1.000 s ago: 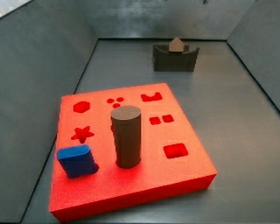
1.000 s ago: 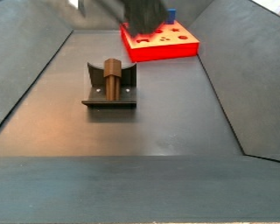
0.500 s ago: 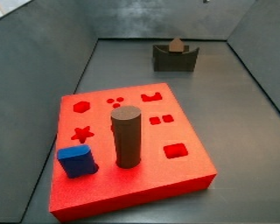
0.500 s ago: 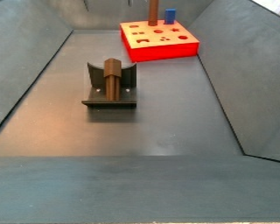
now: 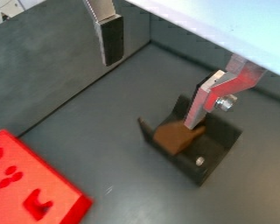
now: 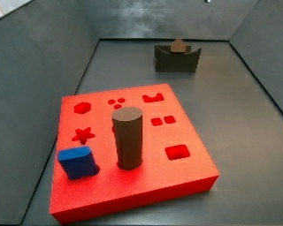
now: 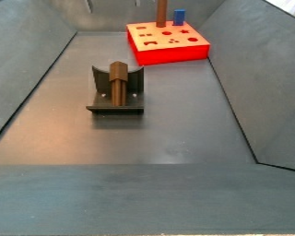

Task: Pick up the 3 prong object. Move up. Place the 3 prong object on the fixture. Regrasp the 3 prong object. Move to above the board. Insert the 3 prong object.
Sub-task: Regrasp the 3 prong object.

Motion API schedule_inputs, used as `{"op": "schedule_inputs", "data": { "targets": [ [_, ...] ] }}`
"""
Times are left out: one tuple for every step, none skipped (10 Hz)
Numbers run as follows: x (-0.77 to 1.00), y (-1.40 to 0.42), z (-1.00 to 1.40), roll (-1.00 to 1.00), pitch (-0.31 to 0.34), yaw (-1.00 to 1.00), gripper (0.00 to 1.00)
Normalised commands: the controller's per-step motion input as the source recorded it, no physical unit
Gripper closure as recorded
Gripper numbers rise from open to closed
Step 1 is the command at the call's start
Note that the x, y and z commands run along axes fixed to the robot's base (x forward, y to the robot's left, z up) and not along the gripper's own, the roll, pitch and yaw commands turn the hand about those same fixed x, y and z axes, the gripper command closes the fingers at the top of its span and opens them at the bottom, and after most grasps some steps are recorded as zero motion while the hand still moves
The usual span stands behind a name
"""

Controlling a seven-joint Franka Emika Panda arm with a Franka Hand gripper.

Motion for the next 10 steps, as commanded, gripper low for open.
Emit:
{"op": "schedule_inputs", "data": {
  "targets": [
    [-0.03,-0.02,0.0,1.0,-0.008,0.02,0.0],
    [-0.03,-0.02,0.01,1.0,-0.013,0.02,0.0],
    [-0.03,-0.02,0.0,1.0,-0.018,0.02,0.0],
    [-0.03,-0.02,0.0,1.0,-0.019,0.02,0.0],
    [-0.02,-0.02,0.01,1.0,-0.017,0.02,0.0],
    [-0.01,-0.02,0.01,1.0,-0.012,0.02,0.0],
    [0.0,-0.02,0.01,1.0,-0.01,0.02,0.0],
    [0.01,-0.02,-0.01,1.0,-0.002,0.03,0.0],
    [0.02,-0.02,-0.01,1.0,0.007,0.03,0.0],
    [0.04,-0.03,-0.01,1.0,0.02,0.03,0.0]
  ]
}}
